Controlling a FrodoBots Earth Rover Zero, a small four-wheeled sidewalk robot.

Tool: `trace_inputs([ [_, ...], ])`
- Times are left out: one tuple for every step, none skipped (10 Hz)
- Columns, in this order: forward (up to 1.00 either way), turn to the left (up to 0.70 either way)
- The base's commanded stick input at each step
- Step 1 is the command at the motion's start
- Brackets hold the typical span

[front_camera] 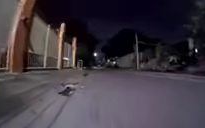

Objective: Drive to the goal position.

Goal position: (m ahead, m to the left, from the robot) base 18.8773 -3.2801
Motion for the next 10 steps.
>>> trace_inputs([
  [0.69,0.00],
  [0.63,0.00],
  [0.46,0.00],
  [0.29,0.00],
  [0.25,0.00],
  [0.22,0.00],
  [0.24,0.00],
  [0.28,0.00],
  [0.28,0.00],
  [0.28,0.00],
])
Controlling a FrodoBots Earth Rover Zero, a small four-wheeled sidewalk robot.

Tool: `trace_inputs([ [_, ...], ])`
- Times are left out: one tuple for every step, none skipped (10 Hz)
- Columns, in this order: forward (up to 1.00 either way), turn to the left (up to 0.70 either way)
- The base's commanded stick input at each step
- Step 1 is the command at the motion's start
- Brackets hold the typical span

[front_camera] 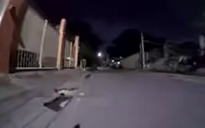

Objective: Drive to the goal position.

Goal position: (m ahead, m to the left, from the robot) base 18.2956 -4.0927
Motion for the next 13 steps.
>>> trace_inputs([
  [0.28,0.00],
  [0.26,0.00],
  [0.23,0.00],
  [0.22,0.00],
  [0.01,0.00],
  [0.00,0.00],
  [0.00,0.00],
  [0.00,0.00],
  [0.00,0.00],
  [0.00,0.00],
  [0.00,0.00],
  [0.00,0.00],
  [0.00,0.00],
])
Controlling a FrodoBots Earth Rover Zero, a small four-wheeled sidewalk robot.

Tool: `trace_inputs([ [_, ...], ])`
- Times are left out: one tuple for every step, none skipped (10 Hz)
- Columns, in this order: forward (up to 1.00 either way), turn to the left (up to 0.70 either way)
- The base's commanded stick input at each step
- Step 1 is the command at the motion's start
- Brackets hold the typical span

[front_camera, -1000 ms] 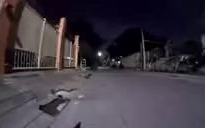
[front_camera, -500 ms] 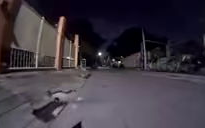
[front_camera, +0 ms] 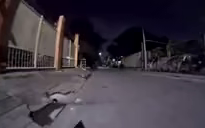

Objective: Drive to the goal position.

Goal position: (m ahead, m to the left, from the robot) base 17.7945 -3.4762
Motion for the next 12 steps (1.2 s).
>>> trace_inputs([
  [0.18,0.00],
  [0.49,0.00],
  [0.70,0.00],
  [0.70,0.00],
  [0.70,0.00],
  [0.70,-0.31],
  [0.48,-0.46],
  [0.22,-0.59],
  [0.00,-0.51],
  [0.00,0.00],
  [0.00,0.00],
  [0.00,0.00],
])
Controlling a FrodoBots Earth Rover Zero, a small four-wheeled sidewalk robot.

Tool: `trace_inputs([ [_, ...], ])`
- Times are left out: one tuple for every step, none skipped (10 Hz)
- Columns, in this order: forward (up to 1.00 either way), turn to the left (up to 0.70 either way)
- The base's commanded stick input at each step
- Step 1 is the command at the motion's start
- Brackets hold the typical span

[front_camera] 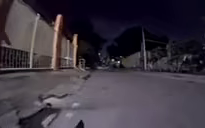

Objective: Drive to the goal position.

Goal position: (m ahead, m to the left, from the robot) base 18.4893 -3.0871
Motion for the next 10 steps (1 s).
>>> trace_inputs([
  [0.00,0.00],
  [0.00,0.00],
  [0.04,0.00],
  [0.36,0.00],
  [0.70,0.00],
  [0.70,0.00],
  [0.70,0.00],
  [0.70,0.00],
  [0.70,0.00],
  [0.70,-0.35],
])
